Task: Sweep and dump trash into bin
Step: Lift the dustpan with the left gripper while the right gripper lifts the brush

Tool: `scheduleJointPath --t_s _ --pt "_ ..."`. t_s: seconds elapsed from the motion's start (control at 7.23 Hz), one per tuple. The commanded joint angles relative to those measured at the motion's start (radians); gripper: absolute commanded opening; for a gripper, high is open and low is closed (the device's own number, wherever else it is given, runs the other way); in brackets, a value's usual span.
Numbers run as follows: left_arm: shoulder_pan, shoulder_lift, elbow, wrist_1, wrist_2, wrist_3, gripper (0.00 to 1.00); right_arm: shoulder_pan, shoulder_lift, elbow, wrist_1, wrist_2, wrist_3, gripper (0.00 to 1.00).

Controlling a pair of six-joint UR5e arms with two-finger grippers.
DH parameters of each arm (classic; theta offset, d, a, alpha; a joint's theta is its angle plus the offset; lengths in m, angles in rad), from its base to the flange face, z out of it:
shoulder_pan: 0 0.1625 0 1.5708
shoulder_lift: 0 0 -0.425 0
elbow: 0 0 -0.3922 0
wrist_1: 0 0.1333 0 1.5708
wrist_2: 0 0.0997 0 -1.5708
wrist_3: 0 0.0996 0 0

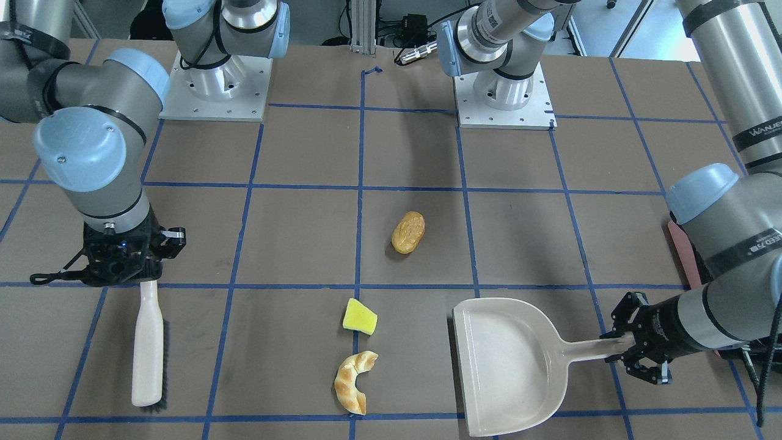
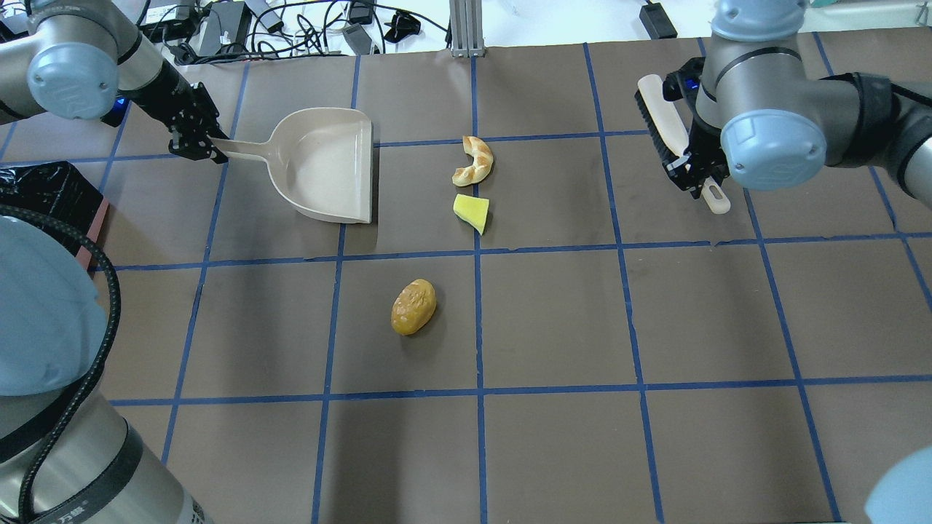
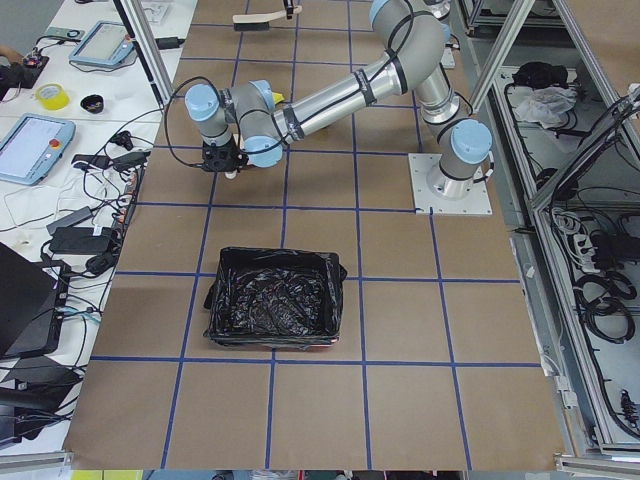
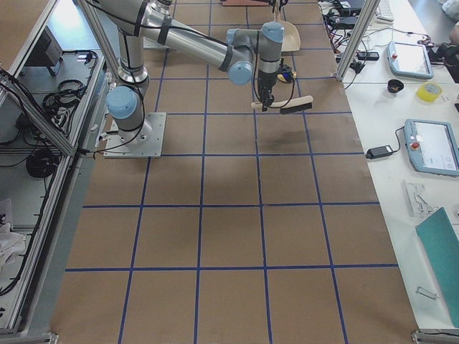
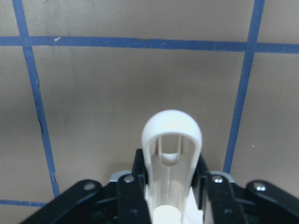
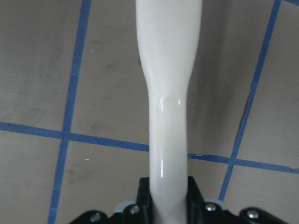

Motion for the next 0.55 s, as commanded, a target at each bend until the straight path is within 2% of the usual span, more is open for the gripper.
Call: scheduleJointPath --t_s 0.0,0.28,0.42 --pt "-0.056 -0.004 0.014 -0.011 0.021 -0.045 0.0 0.042 -0.007 -0.003 0.036 0.164 0.147 0.07" --pt "-0.107 -0.018 0.052 -0.011 0.022 -0.125 0.0 0.049 0.033 0.0 0.03 0.183 0.384 0.02" --pt "-0.134 -0.026 0.06 -0.011 0.03 -0.16 0.0 0.066 0.057 -0.008 0.012 0.183 0.405 0.03"
